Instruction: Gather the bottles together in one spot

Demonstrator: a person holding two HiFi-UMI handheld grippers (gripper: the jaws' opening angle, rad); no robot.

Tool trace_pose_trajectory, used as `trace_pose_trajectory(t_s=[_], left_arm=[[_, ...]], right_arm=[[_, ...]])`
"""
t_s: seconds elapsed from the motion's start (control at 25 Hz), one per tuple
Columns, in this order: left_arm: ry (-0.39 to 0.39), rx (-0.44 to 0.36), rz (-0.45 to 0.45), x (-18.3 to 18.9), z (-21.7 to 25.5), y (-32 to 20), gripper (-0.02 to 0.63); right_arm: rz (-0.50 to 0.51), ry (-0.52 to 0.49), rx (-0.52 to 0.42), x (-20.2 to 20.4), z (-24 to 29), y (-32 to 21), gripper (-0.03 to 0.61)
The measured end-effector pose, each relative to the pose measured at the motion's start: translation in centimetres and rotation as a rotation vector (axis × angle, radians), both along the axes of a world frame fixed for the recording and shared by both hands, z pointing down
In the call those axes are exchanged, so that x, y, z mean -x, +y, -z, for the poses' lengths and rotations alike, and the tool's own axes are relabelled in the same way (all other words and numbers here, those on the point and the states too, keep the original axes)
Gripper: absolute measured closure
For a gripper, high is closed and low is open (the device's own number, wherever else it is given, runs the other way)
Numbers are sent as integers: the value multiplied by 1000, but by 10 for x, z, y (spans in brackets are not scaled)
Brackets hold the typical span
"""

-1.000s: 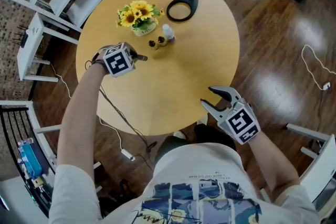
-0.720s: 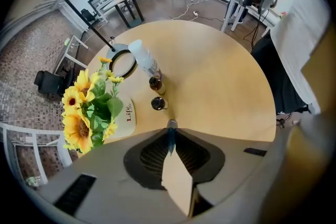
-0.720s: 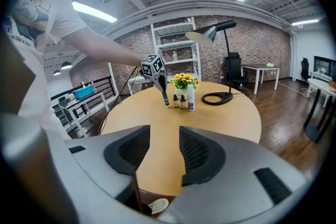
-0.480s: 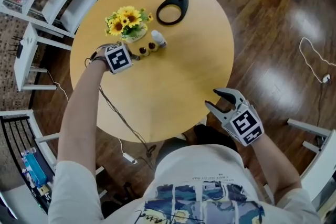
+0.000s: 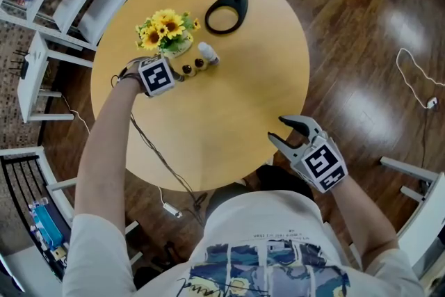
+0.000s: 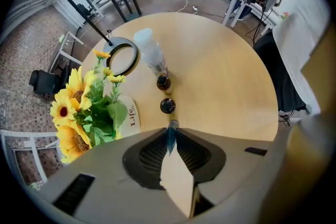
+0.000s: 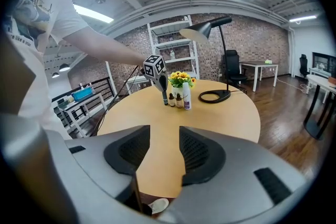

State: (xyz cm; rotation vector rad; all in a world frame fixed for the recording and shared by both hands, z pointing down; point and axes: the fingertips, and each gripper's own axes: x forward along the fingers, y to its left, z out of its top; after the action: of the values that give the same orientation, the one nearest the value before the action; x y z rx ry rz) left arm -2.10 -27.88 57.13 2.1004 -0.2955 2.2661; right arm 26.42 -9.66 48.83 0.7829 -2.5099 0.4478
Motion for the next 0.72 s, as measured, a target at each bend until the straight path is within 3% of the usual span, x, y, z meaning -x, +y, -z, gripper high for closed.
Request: trace_pose_trajectory(t_s=[0.12, 0.44, 0.72], left_arm=[[-4, -15, -5, 1, 1, -2, 515], [9, -63, 21, 6, 15, -3, 486], [99, -204, 154, 26, 58, 20, 485]], right_arm=[[9, 5, 3, 1, -1, 1, 376], [23, 15, -2, 1, -3, 2, 376], [58, 34, -33, 16, 1, 7, 376]])
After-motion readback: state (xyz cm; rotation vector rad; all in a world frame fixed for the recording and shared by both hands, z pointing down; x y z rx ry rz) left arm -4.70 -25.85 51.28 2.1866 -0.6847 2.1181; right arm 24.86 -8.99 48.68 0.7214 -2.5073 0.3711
